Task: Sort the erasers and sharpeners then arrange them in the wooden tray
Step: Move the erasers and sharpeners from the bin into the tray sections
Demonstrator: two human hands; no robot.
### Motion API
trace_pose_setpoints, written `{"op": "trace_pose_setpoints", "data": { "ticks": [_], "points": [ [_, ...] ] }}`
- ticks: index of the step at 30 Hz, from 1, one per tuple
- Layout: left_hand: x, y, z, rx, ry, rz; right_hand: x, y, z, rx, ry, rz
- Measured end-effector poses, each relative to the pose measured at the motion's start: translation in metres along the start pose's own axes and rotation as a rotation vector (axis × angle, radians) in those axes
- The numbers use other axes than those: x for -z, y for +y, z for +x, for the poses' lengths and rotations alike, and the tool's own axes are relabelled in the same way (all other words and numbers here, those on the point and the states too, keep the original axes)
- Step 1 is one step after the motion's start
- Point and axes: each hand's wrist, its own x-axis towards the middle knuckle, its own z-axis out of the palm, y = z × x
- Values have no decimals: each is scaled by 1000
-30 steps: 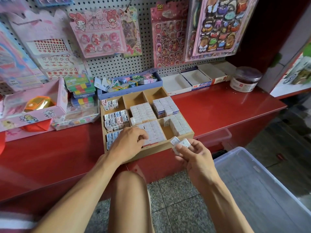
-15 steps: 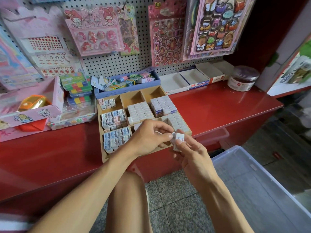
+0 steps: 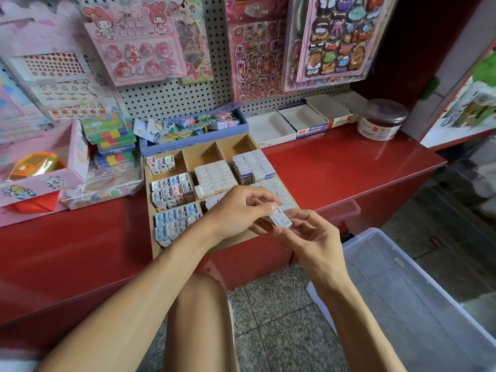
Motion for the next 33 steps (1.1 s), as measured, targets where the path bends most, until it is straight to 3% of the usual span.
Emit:
{"op": "trace_pose_setpoints", "data": {
  "ticks": [11,17,22,33],
  "points": [
    [5,1,15,-13,30,99,5,9,18,-92,34,10],
    [21,6,47,-69,195,667,43,5,35,-100,216,-252],
    [10,-5,73,-81,250,914,71,-7,44,-90,281,-301],
    [-3,-27,78,-135,345,970,86,3,57,-133,323,-300]
  ]
}}
